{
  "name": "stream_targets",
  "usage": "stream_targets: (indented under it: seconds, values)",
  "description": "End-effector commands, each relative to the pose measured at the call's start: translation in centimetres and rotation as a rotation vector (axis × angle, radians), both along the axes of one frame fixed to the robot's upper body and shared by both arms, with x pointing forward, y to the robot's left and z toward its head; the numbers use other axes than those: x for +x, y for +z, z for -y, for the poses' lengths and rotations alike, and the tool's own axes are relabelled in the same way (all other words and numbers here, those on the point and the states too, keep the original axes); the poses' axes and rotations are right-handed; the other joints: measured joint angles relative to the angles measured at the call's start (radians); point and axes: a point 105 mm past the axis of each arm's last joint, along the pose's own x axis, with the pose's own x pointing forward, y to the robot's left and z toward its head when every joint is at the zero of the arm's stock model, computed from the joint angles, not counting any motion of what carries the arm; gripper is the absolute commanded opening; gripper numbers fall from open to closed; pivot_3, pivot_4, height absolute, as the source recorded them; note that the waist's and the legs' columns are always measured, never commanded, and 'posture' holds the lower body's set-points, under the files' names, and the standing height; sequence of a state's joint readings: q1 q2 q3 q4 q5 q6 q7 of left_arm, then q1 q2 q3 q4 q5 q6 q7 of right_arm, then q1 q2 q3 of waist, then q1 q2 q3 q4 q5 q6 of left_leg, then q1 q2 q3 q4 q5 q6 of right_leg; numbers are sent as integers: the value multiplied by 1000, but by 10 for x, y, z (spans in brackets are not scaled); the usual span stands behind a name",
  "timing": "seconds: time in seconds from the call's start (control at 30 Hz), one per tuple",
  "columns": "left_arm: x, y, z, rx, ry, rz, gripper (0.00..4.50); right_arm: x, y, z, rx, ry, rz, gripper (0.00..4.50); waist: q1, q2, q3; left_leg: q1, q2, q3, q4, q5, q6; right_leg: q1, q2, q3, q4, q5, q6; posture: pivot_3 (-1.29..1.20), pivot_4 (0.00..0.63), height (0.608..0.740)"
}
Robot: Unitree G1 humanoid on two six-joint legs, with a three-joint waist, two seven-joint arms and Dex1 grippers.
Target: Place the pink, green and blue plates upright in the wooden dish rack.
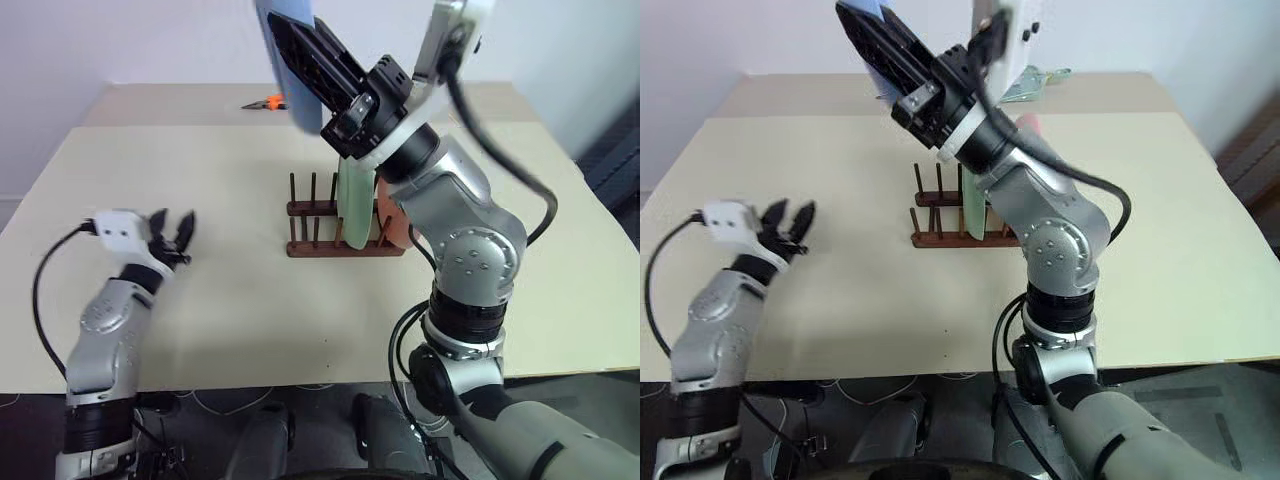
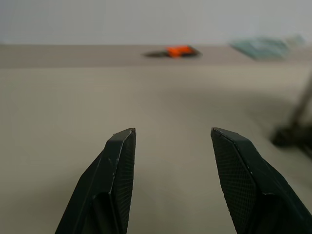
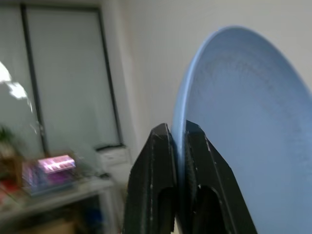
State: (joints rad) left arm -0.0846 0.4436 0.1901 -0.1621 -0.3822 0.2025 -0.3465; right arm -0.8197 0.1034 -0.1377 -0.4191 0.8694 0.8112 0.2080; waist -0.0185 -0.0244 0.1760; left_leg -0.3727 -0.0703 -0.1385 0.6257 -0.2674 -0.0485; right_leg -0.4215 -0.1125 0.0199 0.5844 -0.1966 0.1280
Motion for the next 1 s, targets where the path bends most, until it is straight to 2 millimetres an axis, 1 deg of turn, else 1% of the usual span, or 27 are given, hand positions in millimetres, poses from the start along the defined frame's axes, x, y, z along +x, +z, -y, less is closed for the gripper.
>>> stream_targets:
  seconds: [0.03, 0.13, 0.2, 0.33, 0.57, 0.73, 0.83, 0.87, 0.93, 0.97, 1.0]
  values:
    - [-10, -6, 20, 62, -126, 7, 2479, 8, -12, 2, 57, 7, -203, 0, -1, 3, 0, 0, 0, 1, 0, 0, 0, -1, 0, 0, 0, 0, 0, 0, 150, 740]
    - [-15, -18, 27, 96, -184, -31, 2479, 17, -15, 1, 97, 22, -323, 0, 1, 3, 1, -1, 0, 1, 0, 0, 0, -3, 0, 1, 1, 0, 0, 0, 150, 740]
    - [-18, -25, 29, 125, -205, -50, 2479, 22, -21, 0, 112, 17, -396, 0, 0, 4, 0, -1, 0, 2, 0, 0, 0, -3, 0, 1, 1, 1, 0, 0, 150, 740]
    - [-18, -26, 30, 119, -207, -50, 2479, 28, -30, 1, 143, 13, -515, 0, -1, 4, 0, -1, 0, 2, 0, 0, 0, -3, 0, 1, 1, 2, 2, 0, 150, 740]
    - [-17, -30, 33, 107, -211, -56, 2479, 34, -38, -2, 131, 1, -611, 0, -1, 4, 0, -1, 0, 2, 0, 0, 0, -3, 0, 1, 1, 2, 2, 0, 150, 740]
    - [-17, -34, 33, 107, -217, -60, 2479, 46, -43, -5, 114, -30, -675, 0, -1, 4, 0, -1, 0, 2, 0, 0, 0, -3, 1, 1, 2, 2, 2, 0, 150, 740]
    - [-17, -36, 33, 106, -216, -60, 2546, 52, -45, -6, 106, -40, -690, 1100, -2, 4, 0, -1, 0, 2, 1, 0, 0, -3, 1, 1, 2, 2, 2, 0, 150, 740]
    - [-18, -36, 33, 106, -217, -59, 2546, 53, -41, -6, 95, -52, -663, 1618, -2, 4, 0, -1, 0, 2, 0, 0, 0, -3, 1, 1, 2, 2, 2, 0, 150, 740]
    - [-19, -36, 33, 106, -217, -58, 2546, 53, -32, -5, 60, -84, -577, 2574, -2, 4, 0, -1, 0, 2, 1, 0, 0, -3, 1, 1, 2, 2, 2, 0, 150, 740]
    - [-19, -36, 33, 106, -217, -57, 2546, 50, -24, -4, 39, -92, -511, 3120, -2, 4, 0, -1, 0, 2, 1, 0, 0, -3, 1, 1, 2, 2, 3, 0, 150, 740]
    - [-19, -36, 34, 105, -218, -56, 2546, 47, -17, -2, 22, -93, -452, 3534, -1, 4, 0, -1, 0, 2, 1, 0, 0, -3, 1, 1, 2, 2, 3, 0, 150, 740]
